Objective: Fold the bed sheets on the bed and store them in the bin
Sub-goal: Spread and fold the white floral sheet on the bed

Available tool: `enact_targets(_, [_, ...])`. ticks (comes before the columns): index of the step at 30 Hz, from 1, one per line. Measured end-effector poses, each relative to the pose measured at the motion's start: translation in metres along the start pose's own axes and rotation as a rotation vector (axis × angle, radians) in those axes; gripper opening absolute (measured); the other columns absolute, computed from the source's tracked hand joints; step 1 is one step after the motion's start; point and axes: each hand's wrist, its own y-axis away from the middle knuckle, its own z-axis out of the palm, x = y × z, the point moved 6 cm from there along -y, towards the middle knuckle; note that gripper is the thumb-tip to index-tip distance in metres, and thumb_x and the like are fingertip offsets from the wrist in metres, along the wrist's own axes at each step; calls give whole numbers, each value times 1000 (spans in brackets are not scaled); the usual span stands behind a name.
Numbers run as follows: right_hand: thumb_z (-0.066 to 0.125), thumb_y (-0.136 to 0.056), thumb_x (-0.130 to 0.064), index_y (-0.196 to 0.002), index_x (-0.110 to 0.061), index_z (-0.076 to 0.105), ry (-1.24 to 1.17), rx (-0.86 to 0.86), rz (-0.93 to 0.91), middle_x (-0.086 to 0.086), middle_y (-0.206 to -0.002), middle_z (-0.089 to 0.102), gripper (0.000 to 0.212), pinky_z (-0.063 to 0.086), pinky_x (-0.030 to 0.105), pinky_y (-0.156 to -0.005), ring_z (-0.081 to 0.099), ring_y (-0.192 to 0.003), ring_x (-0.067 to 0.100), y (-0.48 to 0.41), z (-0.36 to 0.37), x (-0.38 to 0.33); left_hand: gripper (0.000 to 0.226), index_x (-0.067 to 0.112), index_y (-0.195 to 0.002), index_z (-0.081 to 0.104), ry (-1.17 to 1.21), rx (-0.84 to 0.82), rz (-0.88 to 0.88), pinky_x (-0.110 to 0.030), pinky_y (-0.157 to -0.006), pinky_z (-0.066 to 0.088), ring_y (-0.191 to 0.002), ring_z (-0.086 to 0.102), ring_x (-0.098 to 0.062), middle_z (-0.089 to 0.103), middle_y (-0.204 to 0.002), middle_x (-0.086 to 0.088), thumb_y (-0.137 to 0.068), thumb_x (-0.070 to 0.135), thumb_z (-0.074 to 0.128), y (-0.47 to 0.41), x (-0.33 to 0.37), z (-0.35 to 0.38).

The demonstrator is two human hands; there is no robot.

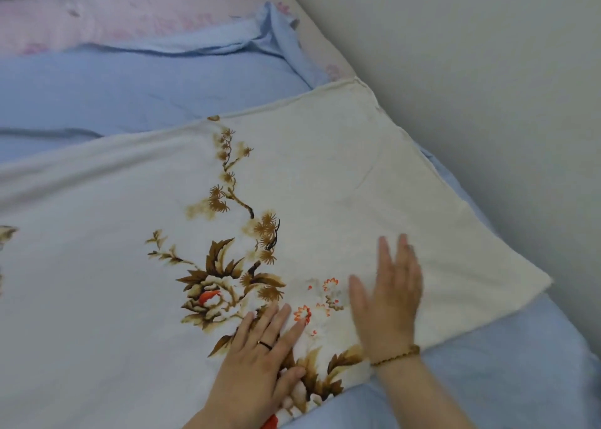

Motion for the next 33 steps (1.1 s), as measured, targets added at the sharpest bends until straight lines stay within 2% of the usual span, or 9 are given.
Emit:
enact_targets(4, [6, -93, -53, -130, -20, 42, 248, -510, -345, 0, -141, 42, 61, 2, 38, -112, -5, -144, 19, 36, 72, -31, 51, 27, -136, 35, 73, 1, -168, -29, -114, 4, -144, -4, -5, 17, -155, 7, -98, 48, 8, 19, -47, -11])
enact_targets(9, [-2, -86, -56, -148, -20, 2, 466, -533, 97, -3, -156, -10, 72, -8, 31, -114, -9, -144, 15, -9, 38, 55, 64, 20, -131, 43, 35, -78, -501, -24, -114, -5, -144, 1, -8, 54, -132, -9, -94, 58, 7, 74, -162, -40])
enact_targets(14, [36, -95, -20, -148, -11, 16, 338, -432, 342, 8, -157, 5, 57, 6, 38, -117, 4, -144, 24, -22, 37, 16, 79, 27, -148, 16, 90, 62, -998, -26, -112, -8, -145, -3, -14, 2, -157, 3, -82, 69, 6, 136, -272, -82])
enact_targets(20, [29, -94, -10, -145, -22, -15, 305, -583, -229, 0, -154, -18, 69, -9, 31, -116, -11, -144, 18, 6, 128, -201, 71, 29, -148, -3, 19, -68, -1041, -31, -114, -9, -144, -15, -14, -15, -156, 0, -89, 65, 13, 168, -384, -101])
enact_targets(24, [37, -70, -15, -126, -17, 56, 262, -440, -566, 7, -134, 53, 60, 5, 27, -109, 55, -119, 22, 40, 198, -345, 84, 28, -147, -10, -55, -52, -985, -33, -114, -11, -143, -17, -15, -20, -155, 1, -85, 66, 32, 175, -447, -117])
enact_targets(26, [13, -68, -29, -142, -20, 31, 260, -469, -557, 7, -149, 30, 76, -10, 29, -107, 33, -135, 16, 47, 225, -391, 96, 27, -147, -12, -109, -46, -906, -30, -109, -22, -143, -18, -15, -22, -155, 1, -79, 70, 40, 176, -475, -125])
enact_targets(28, [-7, -62, -34, -142, -26, -10, 255, -394, -505, -1, -147, -18, 81, -32, 26, -98, -9, -137, 9, 41, 237, -404, 104, 28, -148, -5, -91, -49, -822, -28, -106, -23, -144, -11, -13, -13, -157, 3, -71, 77, 44, 177, -503, -128])
enact_targets(31, [24, -68, -26, -135, -13, 44, 302, -349, -473, 4, -140, 30, 72, 1, 29, -108, 39, -129, 19, 39, 245, -406, 73, 25, -132, 45, 164, 53, -811, -32, -104, 24, -128, 38, -18, 41, -142, -1, -77, 72, 40, 176, -541, -139])
enact_targets(33, [32, -66, -23, -128, -11, 47, 315, -374, -459, 6, -132, 48, 65, 8, 28, -107, 44, -124, 23, 43, 248, -405, 34, 21, -96, 62, 509, 118, -924, -29, -83, 36, -101, 52, -20, 59, -116, -5, -95, 45, 38, 175, -566, -151])
